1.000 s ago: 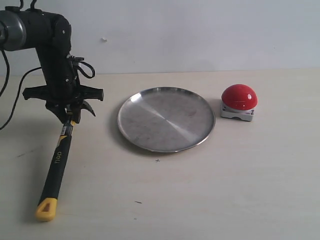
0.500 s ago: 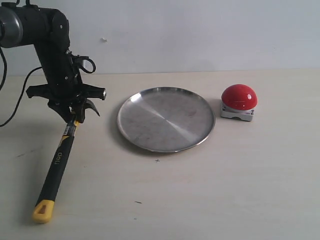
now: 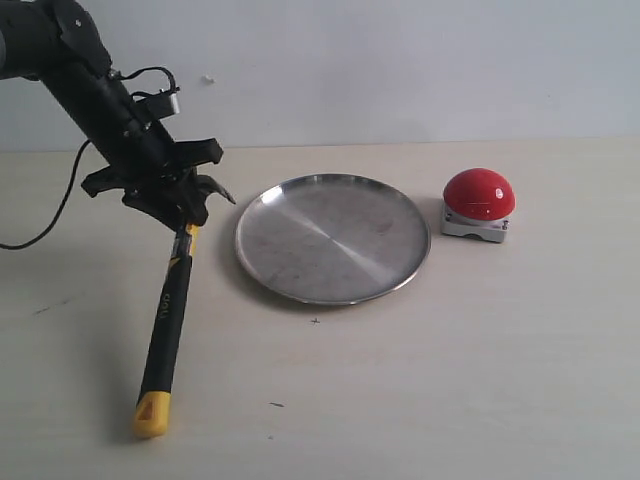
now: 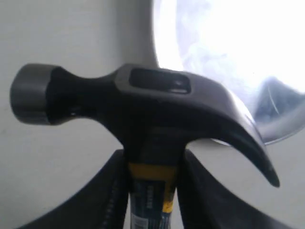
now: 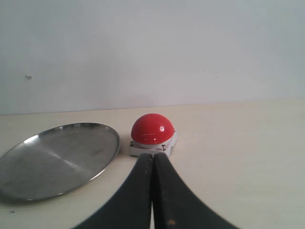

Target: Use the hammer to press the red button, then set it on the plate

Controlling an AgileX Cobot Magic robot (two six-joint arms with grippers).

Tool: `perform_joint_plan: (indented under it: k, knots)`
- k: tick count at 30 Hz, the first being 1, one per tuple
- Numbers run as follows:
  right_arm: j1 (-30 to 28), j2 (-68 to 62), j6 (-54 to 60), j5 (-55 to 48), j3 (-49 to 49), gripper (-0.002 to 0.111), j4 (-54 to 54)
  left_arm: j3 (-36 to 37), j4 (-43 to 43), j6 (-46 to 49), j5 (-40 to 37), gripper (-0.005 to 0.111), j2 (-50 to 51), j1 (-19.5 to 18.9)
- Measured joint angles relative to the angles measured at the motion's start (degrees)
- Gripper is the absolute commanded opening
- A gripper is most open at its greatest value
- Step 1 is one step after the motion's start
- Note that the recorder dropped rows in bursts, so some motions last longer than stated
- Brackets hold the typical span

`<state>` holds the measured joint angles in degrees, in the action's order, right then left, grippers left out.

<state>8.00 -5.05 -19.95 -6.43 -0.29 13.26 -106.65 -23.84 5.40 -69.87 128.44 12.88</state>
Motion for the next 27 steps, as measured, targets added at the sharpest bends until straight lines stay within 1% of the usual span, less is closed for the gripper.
perform_joint_plan:
  k: [6,9,13,19,22,27]
  knots:
    - [0.0,0.0,0.0,0.0,0.0,0.000,0.0,0.4,-3.1,3.5,0.0,0.000,-0.5,-0.1]
    - [0.0,0.0,0.0,0.0,0.0,0.000,0.0,2.7,-6.2,6.8,0.1,0.000,-1.6,-0.2]
    - [0.0,0.0,0.0,0.0,0.0,0.000,0.0,7.7,-12.4,12.6,0.1,0.000,-4.2,-0.6]
    - [0.0,0.0,0.0,0.0,0.0,0.000,0.0,18.5,-25.9,25.5,2.3,0.000,-9.8,-2.6]
    - [0.0,0.0,0.0,0.0,0.0,0.000,0.0,25.1,-34.4,32.7,3.2,0.000,-12.0,-3.9]
    - [0.0,0.0,0.0,0.0,0.0,0.000,0.0,34.5,-49.5,45.8,2.8,0.000,-13.4,-4.2]
